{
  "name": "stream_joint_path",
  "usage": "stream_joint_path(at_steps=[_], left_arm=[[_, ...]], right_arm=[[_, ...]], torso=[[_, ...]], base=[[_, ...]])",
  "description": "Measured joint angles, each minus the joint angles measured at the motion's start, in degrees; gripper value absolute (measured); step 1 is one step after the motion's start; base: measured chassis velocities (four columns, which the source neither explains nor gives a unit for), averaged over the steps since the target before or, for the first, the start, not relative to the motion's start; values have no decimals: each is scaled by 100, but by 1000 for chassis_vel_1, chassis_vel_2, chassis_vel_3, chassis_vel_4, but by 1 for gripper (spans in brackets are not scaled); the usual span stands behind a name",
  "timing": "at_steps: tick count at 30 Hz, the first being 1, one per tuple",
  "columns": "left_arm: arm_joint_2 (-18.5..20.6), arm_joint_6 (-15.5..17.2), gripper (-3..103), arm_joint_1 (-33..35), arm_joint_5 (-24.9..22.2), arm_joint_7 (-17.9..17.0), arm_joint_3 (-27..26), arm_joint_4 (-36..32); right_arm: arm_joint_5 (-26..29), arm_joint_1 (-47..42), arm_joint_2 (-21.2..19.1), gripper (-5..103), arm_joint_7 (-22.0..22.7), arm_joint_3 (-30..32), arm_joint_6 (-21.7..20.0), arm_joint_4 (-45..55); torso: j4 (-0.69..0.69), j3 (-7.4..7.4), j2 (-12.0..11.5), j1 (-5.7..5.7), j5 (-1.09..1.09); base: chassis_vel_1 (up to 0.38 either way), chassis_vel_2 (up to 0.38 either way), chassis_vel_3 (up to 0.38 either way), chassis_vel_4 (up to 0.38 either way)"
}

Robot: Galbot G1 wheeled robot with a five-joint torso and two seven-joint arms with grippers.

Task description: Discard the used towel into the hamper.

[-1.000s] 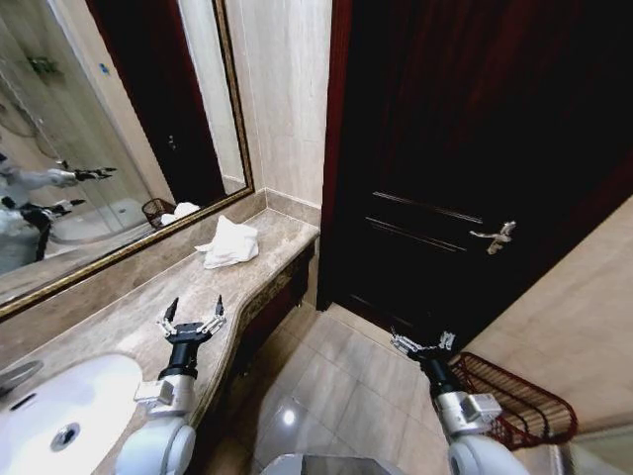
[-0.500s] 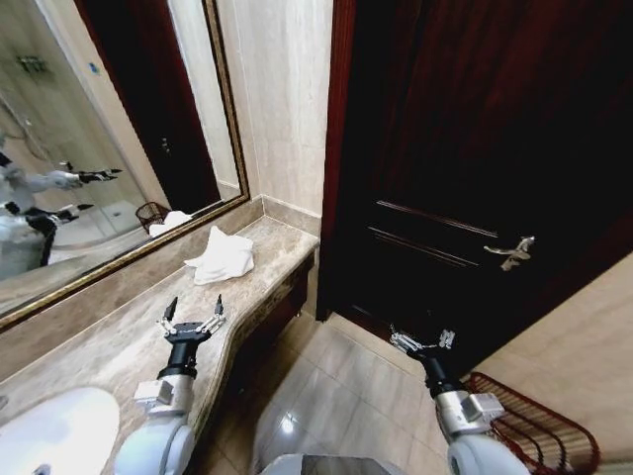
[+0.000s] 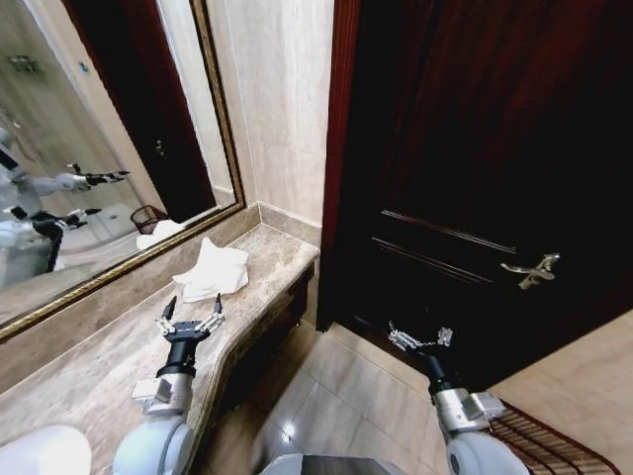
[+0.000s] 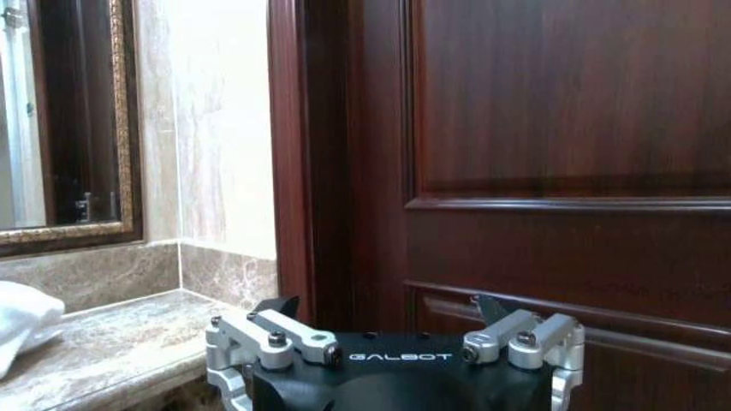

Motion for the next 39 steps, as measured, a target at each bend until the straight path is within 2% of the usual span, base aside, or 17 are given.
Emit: stream_joint_path(at_steps=[3, 5, 6, 9, 10, 12, 18, 19, 21, 23, 24, 25, 26, 27, 28, 31, 39], left_arm=[[186, 429, 100, -150, -295, -72, -37, -44], [471, 1171, 100, -540, -675, -452, -60, -47], [471, 1171, 100, -540, -675, -452, -60, -47], [676, 1881, 100, -943, -1136, -1014, -99, -37], [676, 1881, 100, -943, -1136, -1014, -99, -37], [829, 2314, 100, -1232, -1672, -1439, -122, -32], [1306, 2829, 100, -1773, -2080, -1489, -98, 321], [1537, 3104, 100, -1987, -2474, -1626, -71, 424], [1623, 3236, 100, -2082, -2676, -1719, -51, 445], [1878, 3711, 102, -2551, -3845, -2742, 118, 494], [1907, 3777, 100, -2742, -4323, -3247, 199, 514], [1907, 3777, 100, -2742, -4323, -3247, 199, 514], [1900, 3805, 98, -3066, -5091, -4010, 367, 579], [1857, 3778, 98, -3205, -5340, -4288, 458, 639], [1857, 3778, 98, -3205, -5340, -4288, 458, 639], [1668, 3561, 100, -3296, -5411, -4771, 592, 836], [1482, 3096, 100, -3257, -4988, -5071, 524, 1246]], right_arm=[[9, 4, -9, 100, 3, 1, 0, -8], [5, -1, -5, 100, -6, -3, 32, -54], [5, -1, -5, 100, -6, -3, 32, -54], [-2, 8, -31, 100, -11, -42, 58, -154], [-2, 8, -31, 100, -11, -42, 58, -154], [-5, 84, -108, 100, -46, -69, 57, -333], [17, 12, -131, 100, -54, 12, 182, -558], [13, 2, -129, 100, -54, 37, 250, -666], [9, 2, -123, 100, -54, 43, 271, -708], [-39, 5, -48, 100, -54, 37, 341, -879], [-68, 8, -18, 100, -54, 28, 361, -932], [-68, 8, -18, 100, -54, 28, 361, -932], [-151, 19, 41, 100, -53, -1, 410, -1043], [-204, 23, 72, 100, -53, -15, 427, -1093], [-204, 23, 72, 100, -53, -15, 427, -1093], [-303, 86, 102, 100, -45, -30, 424, -1178], [-414, 268, 93, 100, 6, -84, 289, -1252]], torso=[[1, -1, 1, -3, 2], [2, -2, 2, -4, -1], [2, -2, 2, -4, -1], [-2, -1, 1, -3, 0], [-2, -1, 1, -3, 0], [4, 0, 1, -1, 1], [-1, 0, 1, -1, 0], [0, 0, 1, -1, -1], [1, 0, 1, -1, -1], [1, -1, 1, -1, 1], [1, 0, 1, -1, 0], [1, 0, 1, -1, 0], [-1, 0, 1, -1, 1], [-2, 0, 0, 0, 2], [-2, 0, 0, 0, 2], [0, 0, 0, 0, 0], [2, 0, 0, -1, 1]], base=[[0, 0, 0, 0], [0, 0, 0, 0], [0, 0, 0, 0], [0, 0, 0, 0], [0, 0, 0, 0], [0, 0, 0, 0], [0, 0, 0, 0], [0, 0, 0, 0], [0, 0, 0, 0], [0, 0, 0, 0], [0, 0, 0, 0], [0, 0, 0, 0], [0, 0, 0, 0], [0, 0, 0, 0], [0, 0, 0, 0], [0, 0, 0, 0], [0, 0, 0, 0]])
